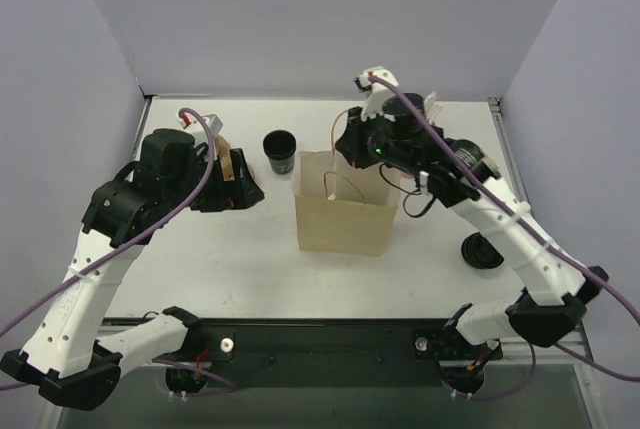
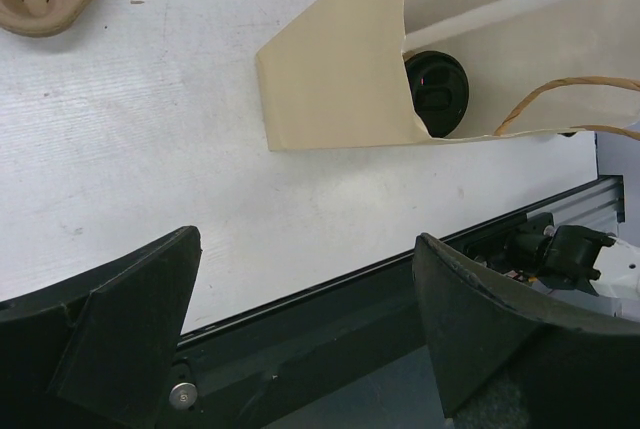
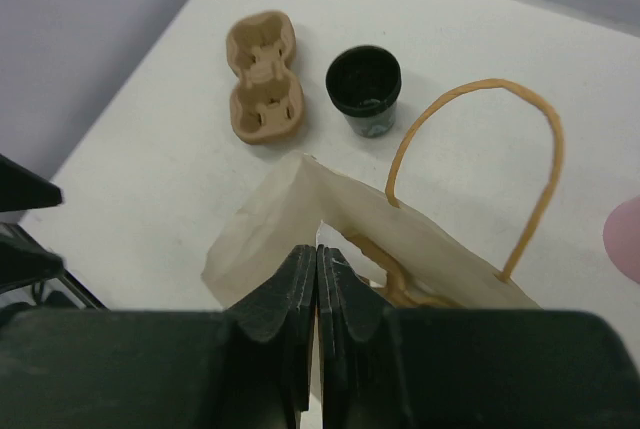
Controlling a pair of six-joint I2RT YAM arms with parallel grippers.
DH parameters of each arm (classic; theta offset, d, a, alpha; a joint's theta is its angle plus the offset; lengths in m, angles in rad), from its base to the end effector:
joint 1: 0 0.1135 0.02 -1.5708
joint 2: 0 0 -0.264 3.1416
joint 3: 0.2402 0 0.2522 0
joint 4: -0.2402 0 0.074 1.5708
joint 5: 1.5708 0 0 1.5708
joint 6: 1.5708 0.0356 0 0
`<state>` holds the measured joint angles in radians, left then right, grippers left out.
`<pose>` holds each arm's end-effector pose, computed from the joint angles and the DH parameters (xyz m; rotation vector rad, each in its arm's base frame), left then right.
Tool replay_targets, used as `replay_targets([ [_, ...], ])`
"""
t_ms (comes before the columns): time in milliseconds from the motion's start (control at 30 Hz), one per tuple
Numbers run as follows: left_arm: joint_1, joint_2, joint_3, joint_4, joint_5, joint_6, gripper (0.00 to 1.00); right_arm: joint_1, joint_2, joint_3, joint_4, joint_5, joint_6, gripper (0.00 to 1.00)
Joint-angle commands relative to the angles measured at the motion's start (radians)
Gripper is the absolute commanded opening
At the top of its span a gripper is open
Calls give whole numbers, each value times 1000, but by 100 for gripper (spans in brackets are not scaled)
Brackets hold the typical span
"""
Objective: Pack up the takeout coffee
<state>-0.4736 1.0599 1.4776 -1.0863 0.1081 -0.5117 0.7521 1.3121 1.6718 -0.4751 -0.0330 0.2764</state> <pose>0.1552 -0.0838 0.4302 0.0166 2.3168 -0.6410 0.1960 0.1850 0.4985 -0.4374 1.6949 0.7920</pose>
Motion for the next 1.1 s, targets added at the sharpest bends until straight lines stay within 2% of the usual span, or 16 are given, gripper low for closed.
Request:
replay_targets([
  [0,7,-28,4,49,-15,6,97,44,128,40,18,19,-60,9],
  [133,9,-23,53,46,-21,7,97,56,145,80,-40,68,-65,31],
  [200,9,-15,78,51,-21,10,97,56,116,86,-59,103,-62,39],
  [300,9,-20,67,89,5,9,97,56,67,82,-109,177,-24,69],
  [333,9,-24,52,115,25,7,97,56,52,78,-126,195,-7,97],
  [367,9,-32,34,147,78,7,97,58,36,74,-147,223,12,100],
  [500,9,-54,-29,279,159,-37,97,58,-48,62,-273,255,70,100],
  [700,9,-84,-100,404,225,-73,97,56,-210,-56,-304,245,243,100],
  [867,9,-106,-134,451,211,-90,97,58,-316,-174,-329,263,414,100],
  [1067,9,-141,-163,476,186,-91,97,58,-367,-245,-330,274,440,100],
])
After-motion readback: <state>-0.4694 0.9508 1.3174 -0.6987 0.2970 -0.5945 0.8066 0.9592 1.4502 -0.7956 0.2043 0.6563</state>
